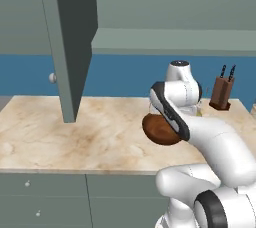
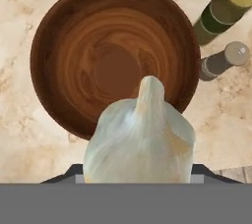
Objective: Retrieve the bottle and the shaker from the cabinet and place them next to the mixing bowl on the counter. Then add garlic from the fridge to the mixing bowl.
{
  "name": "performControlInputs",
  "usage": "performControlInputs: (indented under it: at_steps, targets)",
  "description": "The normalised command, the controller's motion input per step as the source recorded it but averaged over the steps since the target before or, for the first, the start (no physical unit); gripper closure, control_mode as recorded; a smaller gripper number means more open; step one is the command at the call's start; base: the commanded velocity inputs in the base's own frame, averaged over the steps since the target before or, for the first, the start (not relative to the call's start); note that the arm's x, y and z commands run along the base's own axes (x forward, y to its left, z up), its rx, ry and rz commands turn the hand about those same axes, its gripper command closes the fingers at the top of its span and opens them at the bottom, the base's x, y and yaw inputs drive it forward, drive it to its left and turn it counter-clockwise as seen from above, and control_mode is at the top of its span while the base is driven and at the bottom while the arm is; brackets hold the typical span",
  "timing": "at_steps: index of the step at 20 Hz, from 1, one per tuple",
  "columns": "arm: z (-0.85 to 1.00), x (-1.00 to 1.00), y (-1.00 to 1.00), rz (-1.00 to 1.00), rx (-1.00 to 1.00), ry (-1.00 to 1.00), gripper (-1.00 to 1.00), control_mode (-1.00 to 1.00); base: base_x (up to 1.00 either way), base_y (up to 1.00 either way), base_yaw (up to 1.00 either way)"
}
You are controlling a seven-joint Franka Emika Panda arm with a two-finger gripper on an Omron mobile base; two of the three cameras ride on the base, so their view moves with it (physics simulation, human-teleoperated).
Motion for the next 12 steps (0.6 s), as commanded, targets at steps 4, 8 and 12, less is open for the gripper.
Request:
performControlInputs:
  at_steps: [4, 8, 12]
  targets:
    - [-0.80, 0.31, 0.02, 0.00, -0.02, 0.06, 1.00, -1.00, 0.00, 0.00, 0.00]
    - [-0.38, 0.55, -0.01, 0.00, 0.00, 0.08, 1.00, -1.00, 0.00, 0.00, 0.00]
    - [-0.32, 0.56, -0.02, 0.00, 0.00, 0.10, 1.00, -1.00, 0.00, 0.00, 0.00]
